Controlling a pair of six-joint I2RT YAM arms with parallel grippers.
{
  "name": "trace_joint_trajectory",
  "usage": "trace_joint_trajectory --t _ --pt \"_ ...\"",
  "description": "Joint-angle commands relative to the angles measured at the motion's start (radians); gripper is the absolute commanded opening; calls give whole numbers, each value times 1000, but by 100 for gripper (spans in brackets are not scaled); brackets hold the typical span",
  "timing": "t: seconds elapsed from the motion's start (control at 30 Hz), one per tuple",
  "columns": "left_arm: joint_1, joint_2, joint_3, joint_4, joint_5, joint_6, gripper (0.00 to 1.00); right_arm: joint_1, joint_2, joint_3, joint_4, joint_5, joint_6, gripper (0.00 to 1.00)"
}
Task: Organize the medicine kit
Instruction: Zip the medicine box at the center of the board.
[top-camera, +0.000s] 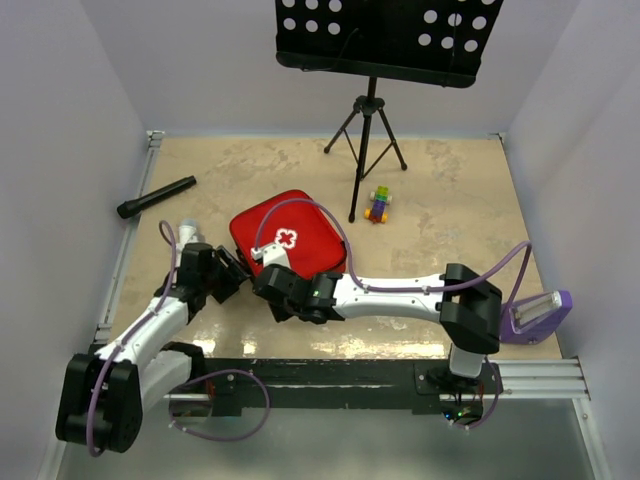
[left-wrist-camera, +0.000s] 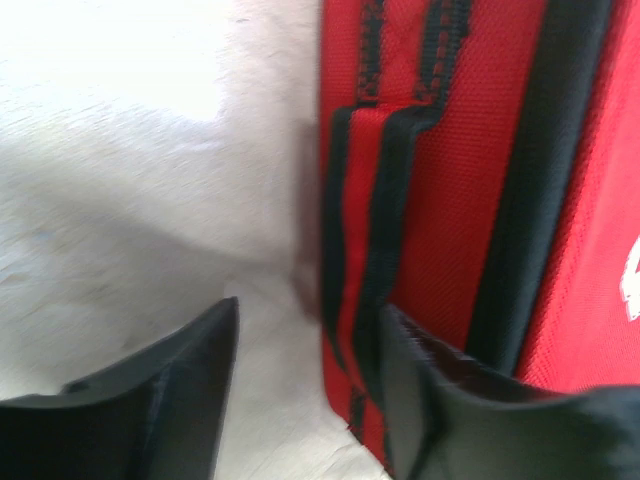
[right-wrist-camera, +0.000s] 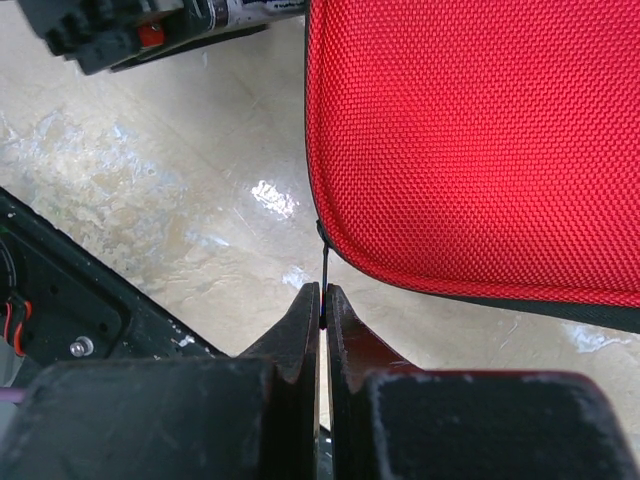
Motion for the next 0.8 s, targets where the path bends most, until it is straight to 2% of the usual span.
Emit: trace_joint_trajectory --t 0.0,0.1,0.17,0.57,0.77 --pt "-6 66 25 63 -84 6 49 -3 -20 41 20 -6 -14 0" --pt "-6 101 53 63 -122 20 18 -3 -37 4 17 -12 -14 0" --pt "-4 127 80 60 -133 33 1 -1 -51 -28 15 -18 -17 0" --pt "0 222 151 38 -185 108 0 -7 -212 -251 -24 23 62 0" --pt "7 242 149 20 -194 161 0 -91 -270 -349 9 65 139 0"
